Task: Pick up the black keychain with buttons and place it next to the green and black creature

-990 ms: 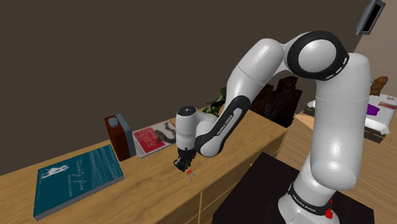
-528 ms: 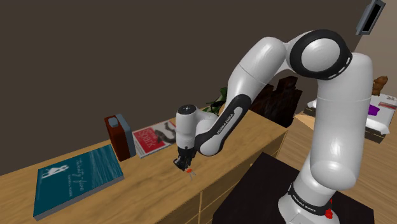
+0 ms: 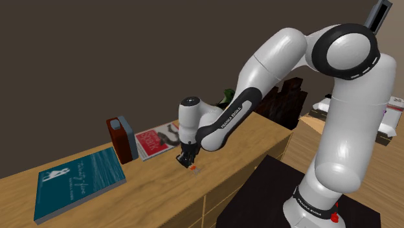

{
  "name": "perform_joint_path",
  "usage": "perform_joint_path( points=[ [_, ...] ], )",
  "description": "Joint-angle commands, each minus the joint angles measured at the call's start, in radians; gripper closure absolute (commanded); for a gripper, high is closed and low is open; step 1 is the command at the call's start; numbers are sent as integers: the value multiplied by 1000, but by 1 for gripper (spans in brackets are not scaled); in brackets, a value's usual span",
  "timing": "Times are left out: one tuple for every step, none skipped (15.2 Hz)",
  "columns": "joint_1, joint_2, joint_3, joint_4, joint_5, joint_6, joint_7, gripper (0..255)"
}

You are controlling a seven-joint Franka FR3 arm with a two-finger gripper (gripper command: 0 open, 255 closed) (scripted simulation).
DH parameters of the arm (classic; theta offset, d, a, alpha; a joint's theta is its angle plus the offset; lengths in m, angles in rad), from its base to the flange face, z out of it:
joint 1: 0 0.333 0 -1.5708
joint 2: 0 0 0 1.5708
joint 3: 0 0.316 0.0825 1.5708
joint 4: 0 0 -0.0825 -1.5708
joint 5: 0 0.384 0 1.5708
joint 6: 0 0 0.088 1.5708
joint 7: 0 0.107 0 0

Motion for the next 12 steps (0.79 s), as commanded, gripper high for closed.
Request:
perform_joint_path(
  points=[
    [-6, -26, 10, 2, 27, -25, -20, 255],
    [-8, -39, 14, 3, 39, -37, -30, 255],
    [-10, -51, 17, 4, 51, -49, -39, 255],
    [-11, -63, 20, 6, 62, -61, -48, 255],
    [-13, -76, 23, 7, 74, -73, -56, 255],
    [-14, -88, 26, 9, 84, -85, -65, 255],
    [-15, -99, 28, 12, 95, -98, -73, 255],
    [-16, -111, 30, 14, 105, -110, -81, 255],
    [-17, -122, 31, 17, 115, -123, -89, 255],
    [-17, -133, 33, 20, 125, -135, -96, 255],
    [-17, -144, 34, 23, 134, -148, -104, 255],
    [-18, -155, 35, 27, 143, -161, -111, 255]
  ],
)
